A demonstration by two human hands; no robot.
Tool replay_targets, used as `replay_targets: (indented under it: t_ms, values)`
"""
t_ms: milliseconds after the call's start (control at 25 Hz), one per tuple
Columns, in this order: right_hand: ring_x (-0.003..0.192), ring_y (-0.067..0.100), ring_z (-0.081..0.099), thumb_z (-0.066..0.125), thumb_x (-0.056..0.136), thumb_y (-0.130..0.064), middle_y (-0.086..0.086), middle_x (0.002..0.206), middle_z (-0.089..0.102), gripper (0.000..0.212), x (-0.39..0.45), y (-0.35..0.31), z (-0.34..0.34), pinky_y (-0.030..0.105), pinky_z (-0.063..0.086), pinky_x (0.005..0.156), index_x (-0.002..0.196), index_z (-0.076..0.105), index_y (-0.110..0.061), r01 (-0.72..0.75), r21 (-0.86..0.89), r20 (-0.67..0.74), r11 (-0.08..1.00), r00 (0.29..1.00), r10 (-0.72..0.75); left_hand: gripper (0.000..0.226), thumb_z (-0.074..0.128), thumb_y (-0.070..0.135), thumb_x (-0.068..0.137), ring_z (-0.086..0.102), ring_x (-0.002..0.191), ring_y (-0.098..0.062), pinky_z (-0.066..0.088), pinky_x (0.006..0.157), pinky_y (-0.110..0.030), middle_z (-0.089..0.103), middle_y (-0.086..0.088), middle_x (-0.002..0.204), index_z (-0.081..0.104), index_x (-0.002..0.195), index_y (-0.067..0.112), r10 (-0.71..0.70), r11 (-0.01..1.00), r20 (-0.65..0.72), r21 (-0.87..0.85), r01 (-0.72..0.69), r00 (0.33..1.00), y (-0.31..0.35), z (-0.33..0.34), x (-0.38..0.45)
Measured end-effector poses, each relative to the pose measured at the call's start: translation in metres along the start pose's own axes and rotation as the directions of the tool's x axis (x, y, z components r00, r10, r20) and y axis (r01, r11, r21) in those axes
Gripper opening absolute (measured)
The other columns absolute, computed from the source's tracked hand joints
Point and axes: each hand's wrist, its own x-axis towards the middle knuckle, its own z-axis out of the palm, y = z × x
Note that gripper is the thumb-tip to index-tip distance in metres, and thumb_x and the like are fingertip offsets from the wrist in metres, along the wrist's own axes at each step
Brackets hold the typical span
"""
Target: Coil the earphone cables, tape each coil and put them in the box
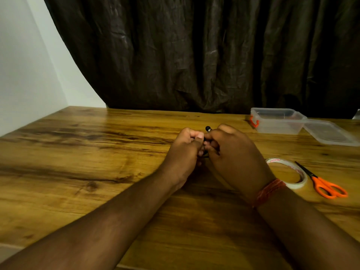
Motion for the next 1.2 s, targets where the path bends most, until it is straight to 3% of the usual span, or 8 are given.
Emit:
replay_targets:
  t_ms: [200,400,560,720,880,1040,1120,1200]
  values:
    - [0.086,0.012,0.053,0.063,0.086,-0.034,-0.007,0.095,0.056,0.027,-0.003,-0.003,-0.006,0.023,0.032,0.067,0.111,0.061,-0.026,0.075,-0.091,0.042,0.993,0.997,-0.072,0.018,0.058,0.030,0.097,0.047,0.049,-0.004,0.038,0.044,-0.019,0.055,0.003,0.059,0.056,0.083,0.018,-0.038,0.981,0.003,-0.190,0.038,0.999,0.005,-0.002,0.002]
    - [0.089,0.012,0.055,0.056,0.088,-0.051,-0.008,0.098,0.057,0.035,-0.004,-0.006,-0.013,0.023,0.032,0.065,0.115,0.059,-0.028,0.140,-0.185,0.081,0.973,0.989,-0.127,0.009,0.061,0.020,0.092,0.044,0.044,-0.005,0.033,0.039,-0.017,0.051,0.002,0.057,0.055,0.088,0.014,-0.112,0.933,0.032,-0.340,0.116,0.993,0.006,-0.006,0.005]
    - [0.080,0.003,0.042,0.041,0.087,-0.065,-0.014,0.096,0.050,0.049,-0.006,-0.009,-0.015,0.025,0.032,0.062,0.122,0.055,-0.034,0.087,-0.077,0.098,0.993,0.992,-0.079,0.011,0.062,0.016,0.091,0.050,0.049,-0.004,0.038,0.039,-0.017,0.059,0.002,0.066,0.060,0.080,0.015,-0.086,0.909,0.048,-0.405,0.098,0.995,0.006,-0.012,0.008]
    - [0.077,0.003,0.048,0.044,0.091,-0.051,-0.013,0.088,0.048,0.037,-0.005,0.000,-0.016,0.019,0.039,0.063,0.122,0.061,-0.040,-0.053,0.249,0.077,0.967,0.996,0.035,0.011,0.056,0.017,0.096,0.043,0.049,-0.004,0.033,0.040,-0.017,0.058,0.003,0.063,0.057,0.085,0.018,-0.011,0.948,0.101,-0.315,0.043,0.995,0.007,-0.016,0.009]
    - [0.089,-0.001,0.056,0.059,0.092,-0.022,-0.008,0.096,0.056,0.020,0.000,0.013,-0.024,0.008,0.042,0.075,0.100,0.070,-0.036,-0.200,0.609,0.075,0.768,0.978,0.195,0.006,0.051,0.013,0.099,0.041,0.049,-0.001,0.030,0.040,-0.016,0.063,0.002,0.071,0.054,0.094,0.016,0.074,0.966,0.147,-0.256,-0.034,0.986,0.009,-0.013,0.006]
    - [0.099,0.010,0.060,0.072,0.082,-0.004,0.003,0.107,0.060,0.038,0.002,0.019,-0.025,0.038,0.052,0.086,0.111,0.056,-0.022,-0.266,0.722,0.241,0.638,0.962,0.128,0.002,0.053,0.013,0.099,0.043,0.051,-0.002,0.032,0.039,-0.016,0.066,0.001,0.076,0.052,0.097,0.013,0.140,0.968,0.207,-0.237,-0.089,0.968,0.012,-0.011,0.001]
    - [0.087,0.015,0.062,0.069,0.083,0.002,0.012,0.101,0.064,0.042,0.002,0.019,-0.027,0.038,0.054,0.079,0.116,0.053,-0.017,-0.282,0.757,0.300,0.590,0.952,0.070,0.002,0.054,0.013,0.098,0.045,0.052,-0.002,0.033,0.039,-0.016,0.067,0.001,0.076,0.052,0.097,0.013,0.147,0.969,0.232,-0.230,-0.093,0.962,0.013,-0.011,-0.001]
    - [0.078,0.017,0.059,0.069,0.083,0.001,0.012,0.090,0.065,0.039,0.001,0.019,-0.029,0.037,0.050,0.070,0.116,0.055,-0.017,-0.280,0.741,0.298,0.610,0.952,0.074,0.002,0.055,0.015,0.098,0.046,0.053,-0.002,0.034,0.040,-0.016,0.067,0.001,0.076,0.053,0.097,0.014,0.142,0.969,0.263,-0.236,-0.079,0.954,0.014,-0.012,-0.003]
